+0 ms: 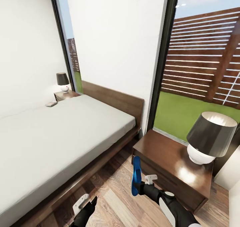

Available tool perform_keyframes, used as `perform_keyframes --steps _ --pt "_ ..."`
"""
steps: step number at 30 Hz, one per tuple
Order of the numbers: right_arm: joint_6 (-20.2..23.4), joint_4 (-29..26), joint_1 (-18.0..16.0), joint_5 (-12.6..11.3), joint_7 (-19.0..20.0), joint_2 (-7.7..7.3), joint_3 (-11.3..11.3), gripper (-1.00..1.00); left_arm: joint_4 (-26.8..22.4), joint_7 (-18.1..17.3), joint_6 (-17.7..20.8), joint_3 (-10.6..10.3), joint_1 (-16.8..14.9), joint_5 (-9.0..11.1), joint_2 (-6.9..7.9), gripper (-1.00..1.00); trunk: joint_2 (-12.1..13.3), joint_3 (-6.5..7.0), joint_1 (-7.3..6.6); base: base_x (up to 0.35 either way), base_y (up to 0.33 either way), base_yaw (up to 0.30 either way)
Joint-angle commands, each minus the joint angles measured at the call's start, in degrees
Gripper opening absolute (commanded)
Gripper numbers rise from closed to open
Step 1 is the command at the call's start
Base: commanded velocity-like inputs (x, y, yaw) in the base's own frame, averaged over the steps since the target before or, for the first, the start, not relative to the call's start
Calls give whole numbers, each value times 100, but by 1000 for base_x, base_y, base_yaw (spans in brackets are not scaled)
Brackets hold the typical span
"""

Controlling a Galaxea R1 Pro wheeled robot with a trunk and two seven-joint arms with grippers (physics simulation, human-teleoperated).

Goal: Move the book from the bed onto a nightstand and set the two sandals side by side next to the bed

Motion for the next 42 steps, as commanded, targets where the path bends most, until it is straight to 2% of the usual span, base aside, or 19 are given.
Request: perform_keyframes --steps 1,10,22,42 --pt "44 -17 -2 -50 5 -1 11 -100 5 -47 3 24 -4 57 -6 100 -3 -5 0 0 0 0" --pt "56 -32 -2 -53 11 -3 6 -100 5 -49 3 16 -4 54 -75 100 -3 -5 0 0 0 0" --pt "62 -33 -2 -53 20 -7 6 -100 0 -47 -1 15 -4 45 -81 100 -3 -5 0 0 0 0" --pt "55 12 -2 -56 -3 2 15 -100 4 -45 5 -3 -4 46 -84 100 -805 -365 439 0 0 0"
